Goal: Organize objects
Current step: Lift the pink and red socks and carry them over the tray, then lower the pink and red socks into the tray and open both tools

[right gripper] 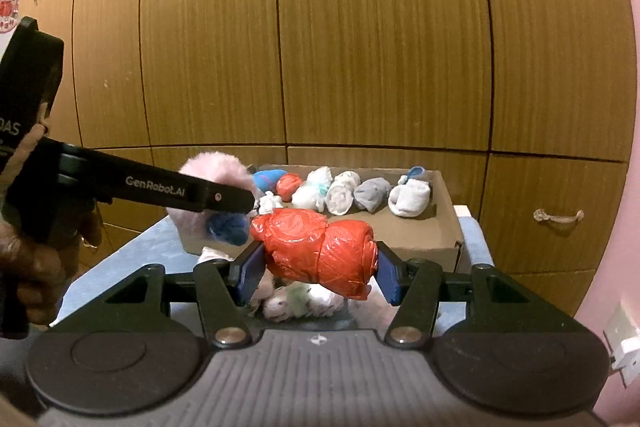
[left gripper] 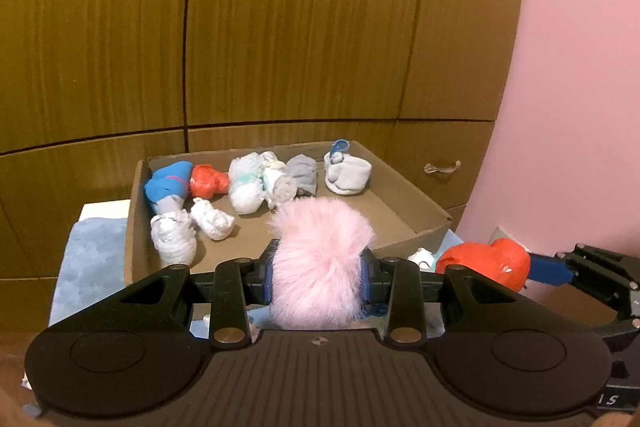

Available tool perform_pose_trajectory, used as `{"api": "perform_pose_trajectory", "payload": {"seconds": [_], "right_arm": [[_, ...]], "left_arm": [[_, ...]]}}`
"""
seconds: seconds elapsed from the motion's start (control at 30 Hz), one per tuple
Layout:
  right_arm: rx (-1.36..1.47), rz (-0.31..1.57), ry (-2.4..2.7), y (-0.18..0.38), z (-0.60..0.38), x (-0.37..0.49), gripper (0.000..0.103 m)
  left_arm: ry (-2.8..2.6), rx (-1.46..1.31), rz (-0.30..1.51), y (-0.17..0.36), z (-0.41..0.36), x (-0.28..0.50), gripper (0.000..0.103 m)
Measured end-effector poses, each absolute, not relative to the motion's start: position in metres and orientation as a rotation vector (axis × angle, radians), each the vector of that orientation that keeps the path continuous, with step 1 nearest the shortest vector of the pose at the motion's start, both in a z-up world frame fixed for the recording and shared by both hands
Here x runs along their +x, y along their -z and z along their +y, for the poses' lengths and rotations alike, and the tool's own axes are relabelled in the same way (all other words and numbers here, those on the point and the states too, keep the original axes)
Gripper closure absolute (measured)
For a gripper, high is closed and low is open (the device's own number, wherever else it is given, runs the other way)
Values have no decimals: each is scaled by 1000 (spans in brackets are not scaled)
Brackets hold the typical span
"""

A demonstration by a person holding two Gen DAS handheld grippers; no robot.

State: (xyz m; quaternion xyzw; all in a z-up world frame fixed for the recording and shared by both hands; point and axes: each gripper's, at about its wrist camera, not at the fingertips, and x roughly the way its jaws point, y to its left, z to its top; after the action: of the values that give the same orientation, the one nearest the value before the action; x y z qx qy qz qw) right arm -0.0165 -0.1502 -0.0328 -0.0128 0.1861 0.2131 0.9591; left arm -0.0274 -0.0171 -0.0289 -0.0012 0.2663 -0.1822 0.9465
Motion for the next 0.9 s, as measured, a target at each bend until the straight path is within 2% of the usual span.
{"api": "perform_pose_trajectory", "payload": {"seconds": [0.37,0.9], "right_arm": [[-82,426,-495,12,-154,54,49],[-190,728,-663,33,-108,174,49]], "left_arm": [[351,26,606,38,-25,39,60],[281,45,789,70,-11,127,60]]}}
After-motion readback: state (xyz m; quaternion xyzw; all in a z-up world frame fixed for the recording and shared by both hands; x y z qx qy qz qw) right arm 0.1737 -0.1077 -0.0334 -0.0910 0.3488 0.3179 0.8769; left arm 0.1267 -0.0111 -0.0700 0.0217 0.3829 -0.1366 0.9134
